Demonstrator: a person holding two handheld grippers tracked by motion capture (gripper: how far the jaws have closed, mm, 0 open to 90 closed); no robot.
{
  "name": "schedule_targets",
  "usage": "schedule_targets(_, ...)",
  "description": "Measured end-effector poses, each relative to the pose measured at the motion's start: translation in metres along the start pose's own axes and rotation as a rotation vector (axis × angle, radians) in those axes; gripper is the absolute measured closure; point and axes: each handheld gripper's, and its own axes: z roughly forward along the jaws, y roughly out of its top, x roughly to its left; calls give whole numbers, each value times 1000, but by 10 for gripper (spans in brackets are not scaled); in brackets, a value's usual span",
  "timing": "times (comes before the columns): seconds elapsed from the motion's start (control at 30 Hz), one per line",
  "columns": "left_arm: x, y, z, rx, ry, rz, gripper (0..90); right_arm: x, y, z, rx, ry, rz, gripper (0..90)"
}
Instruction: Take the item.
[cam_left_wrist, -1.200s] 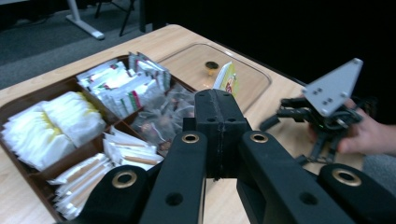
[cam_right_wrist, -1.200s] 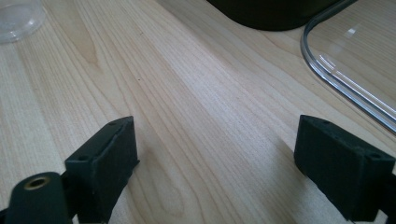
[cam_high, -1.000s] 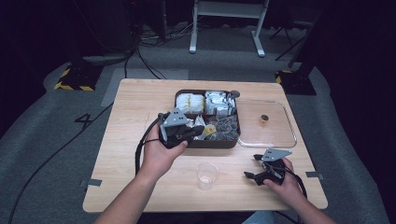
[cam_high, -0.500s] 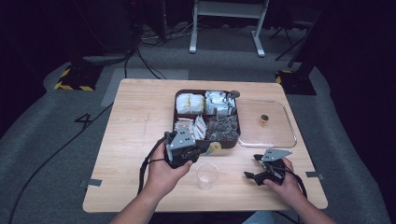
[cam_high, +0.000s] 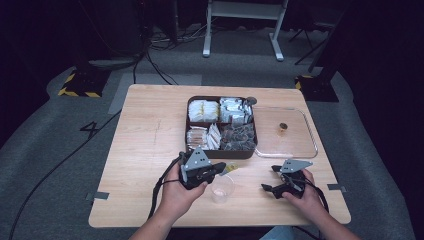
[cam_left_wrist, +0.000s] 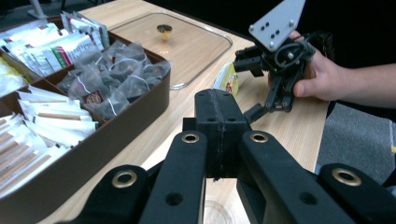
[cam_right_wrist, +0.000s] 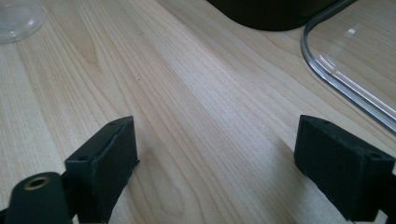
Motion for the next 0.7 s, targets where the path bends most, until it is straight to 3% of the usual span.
schedule_targets(0.4,-14,-17,6,9,-43,-22,900,0,0,0,0,0,0,134)
schedule_targets(0.7,-14,-26,7,21,-48,-37,900,0,0,0,0,0,0,134)
